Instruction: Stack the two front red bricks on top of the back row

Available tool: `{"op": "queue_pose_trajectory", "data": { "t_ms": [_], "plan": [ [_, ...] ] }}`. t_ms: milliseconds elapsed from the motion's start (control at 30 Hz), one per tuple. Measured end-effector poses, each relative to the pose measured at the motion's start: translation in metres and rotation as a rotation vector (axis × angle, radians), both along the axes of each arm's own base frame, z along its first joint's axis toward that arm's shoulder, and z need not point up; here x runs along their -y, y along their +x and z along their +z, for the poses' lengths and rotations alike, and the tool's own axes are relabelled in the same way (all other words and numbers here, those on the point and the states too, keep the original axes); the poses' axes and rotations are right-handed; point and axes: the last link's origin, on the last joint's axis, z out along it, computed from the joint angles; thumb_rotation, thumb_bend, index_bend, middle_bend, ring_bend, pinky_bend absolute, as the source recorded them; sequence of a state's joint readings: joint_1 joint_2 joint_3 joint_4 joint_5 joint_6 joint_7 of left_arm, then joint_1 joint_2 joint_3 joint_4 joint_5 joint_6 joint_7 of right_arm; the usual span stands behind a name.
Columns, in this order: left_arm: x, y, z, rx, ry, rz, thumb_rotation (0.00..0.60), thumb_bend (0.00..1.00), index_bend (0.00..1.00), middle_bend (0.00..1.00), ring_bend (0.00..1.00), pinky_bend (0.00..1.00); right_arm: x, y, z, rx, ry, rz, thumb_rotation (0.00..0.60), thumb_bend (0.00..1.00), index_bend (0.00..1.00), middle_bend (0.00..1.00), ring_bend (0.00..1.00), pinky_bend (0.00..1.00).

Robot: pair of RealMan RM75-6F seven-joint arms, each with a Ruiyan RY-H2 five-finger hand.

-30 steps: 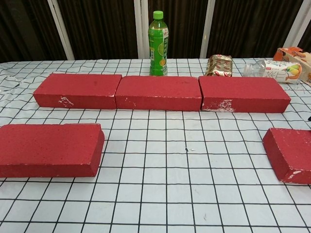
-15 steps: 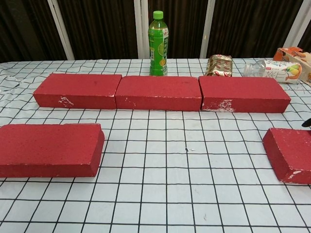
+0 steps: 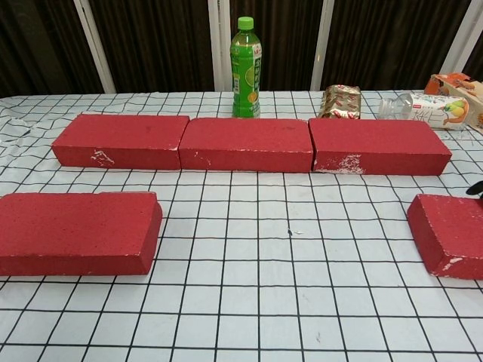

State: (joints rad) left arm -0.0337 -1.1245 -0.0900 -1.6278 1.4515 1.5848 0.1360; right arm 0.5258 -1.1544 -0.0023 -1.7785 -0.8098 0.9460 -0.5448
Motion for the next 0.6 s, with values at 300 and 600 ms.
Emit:
{"op": "queue_pose_trajectory", "data": {
  "t_ms": [300, 600],
  "plan": [
    [0.001, 0.0, 0.0, 0.003, 0.001, 0.004, 0.6, 0.16, 0.07, 0.01, 0.0, 0.05, 0.0, 0.003, 0.003, -0.004, -0.017, 0.019, 0.6, 0.16, 0.21, 0.25, 0.2, 0.0],
    [0.001, -0.001, 0.003, 0.016, 0.006, 0.008, 0.6, 0.16, 0.07, 0.01, 0.0, 0.05, 0.001, 0.016, 0.009, 0.006, -0.051, 0.066, 0.6, 0.19, 0.29, 0.28, 0.23, 0.0]
  ]
}}
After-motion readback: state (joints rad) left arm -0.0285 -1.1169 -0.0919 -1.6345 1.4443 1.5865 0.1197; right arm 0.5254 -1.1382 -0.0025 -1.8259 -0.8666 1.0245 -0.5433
